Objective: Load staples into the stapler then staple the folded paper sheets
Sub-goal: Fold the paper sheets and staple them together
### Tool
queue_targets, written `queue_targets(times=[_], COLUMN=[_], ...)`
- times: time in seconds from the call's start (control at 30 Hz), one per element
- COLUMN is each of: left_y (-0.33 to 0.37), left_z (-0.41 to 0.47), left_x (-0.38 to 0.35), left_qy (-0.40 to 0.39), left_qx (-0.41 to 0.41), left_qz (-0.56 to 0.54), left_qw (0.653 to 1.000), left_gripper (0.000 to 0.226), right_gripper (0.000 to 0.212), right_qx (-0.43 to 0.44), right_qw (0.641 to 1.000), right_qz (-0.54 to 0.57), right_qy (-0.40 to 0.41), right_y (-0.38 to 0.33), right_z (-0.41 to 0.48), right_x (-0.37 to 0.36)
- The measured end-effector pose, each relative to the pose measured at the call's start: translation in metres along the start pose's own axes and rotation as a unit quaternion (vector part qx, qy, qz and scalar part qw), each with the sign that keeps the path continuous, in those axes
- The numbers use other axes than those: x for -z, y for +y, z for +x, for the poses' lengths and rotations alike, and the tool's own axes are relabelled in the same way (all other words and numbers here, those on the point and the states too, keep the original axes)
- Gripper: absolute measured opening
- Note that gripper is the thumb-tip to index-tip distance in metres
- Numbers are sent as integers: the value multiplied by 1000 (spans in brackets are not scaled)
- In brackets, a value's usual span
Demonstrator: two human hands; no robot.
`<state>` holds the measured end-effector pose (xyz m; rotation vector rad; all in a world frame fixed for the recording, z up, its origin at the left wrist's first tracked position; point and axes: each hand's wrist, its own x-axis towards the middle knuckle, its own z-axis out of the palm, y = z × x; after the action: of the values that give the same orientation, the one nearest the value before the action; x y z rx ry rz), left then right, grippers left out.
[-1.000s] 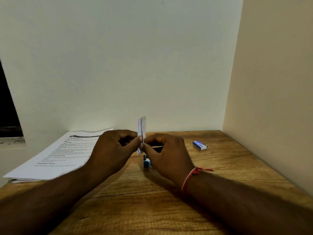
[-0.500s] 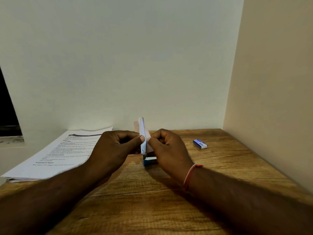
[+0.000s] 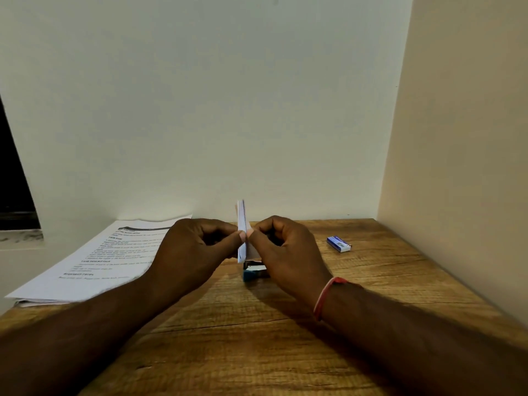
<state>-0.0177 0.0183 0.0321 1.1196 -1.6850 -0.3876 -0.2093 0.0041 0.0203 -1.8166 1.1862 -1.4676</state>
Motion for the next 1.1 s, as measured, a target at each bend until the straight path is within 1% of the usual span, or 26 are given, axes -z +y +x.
queue_targets(times=[0.07,0.13,0.23,0.37,0.47,0.53,0.6,0.67,0.73,0.77,0.8,0.87,0.9,0.97,1.03,1.1], left_y=[1,1,1,0,0,0,1,-1,-2,-2,0,2,3,3,2,1], left_z=[-1,-3,-4,-4,-5,-6,-6,-3,0,1,2,2,1,0,0,1], left_x=[-1,-3,-4,-3,-3,-4,-6,-6,-3,-1,2,3,3,2,3,6], left_qy=[-9,-18,-24,-23,-25,-30,-15,26,51,43,22,-32,-50,-53,-36,-29], left_qx=[-33,-52,-50,-47,-52,-43,-32,-34,-13,14,45,97,102,79,48,19], left_qz=[28,43,49,61,64,39,8,13,-7,-47,-104,-213,-229,-196,-135,-65], left_qw=[999,998,997,997,996,998,999,999,999,998,993,972,967,976,989,997], left_gripper=[7,8,11,17,15,11,9,8,21,31,41,62,70,78,82,87], right_gripper=[13,14,16,16,16,16,15,14,17,19,21,22,23,24,31,39], right_qx=[20,32,15,-8,-5,-3,-8,-30,-67,-85,-99,-120,-131,-156,-171,-171], right_qw=[1000,999,999,1000,1000,1000,1000,997,984,974,966,957,954,945,938,939], right_qz=[16,-1,-21,-1,-2,-11,13,73,164,208,239,263,268,283,301,296], right_qy=[7,15,21,10,6,5,6,1,-10,-19,-25,-33,-35,-38,-37,-40], right_y=[-1,-1,3,6,5,5,4,0,-5,-8,-8,-8,-7,-6,-6,-6], right_z=[0,1,4,5,5,6,6,6,6,5,6,7,7,8,8,8], right_x=[2,3,1,-1,0,1,3,7,10,11,12,14,14,16,17,18])
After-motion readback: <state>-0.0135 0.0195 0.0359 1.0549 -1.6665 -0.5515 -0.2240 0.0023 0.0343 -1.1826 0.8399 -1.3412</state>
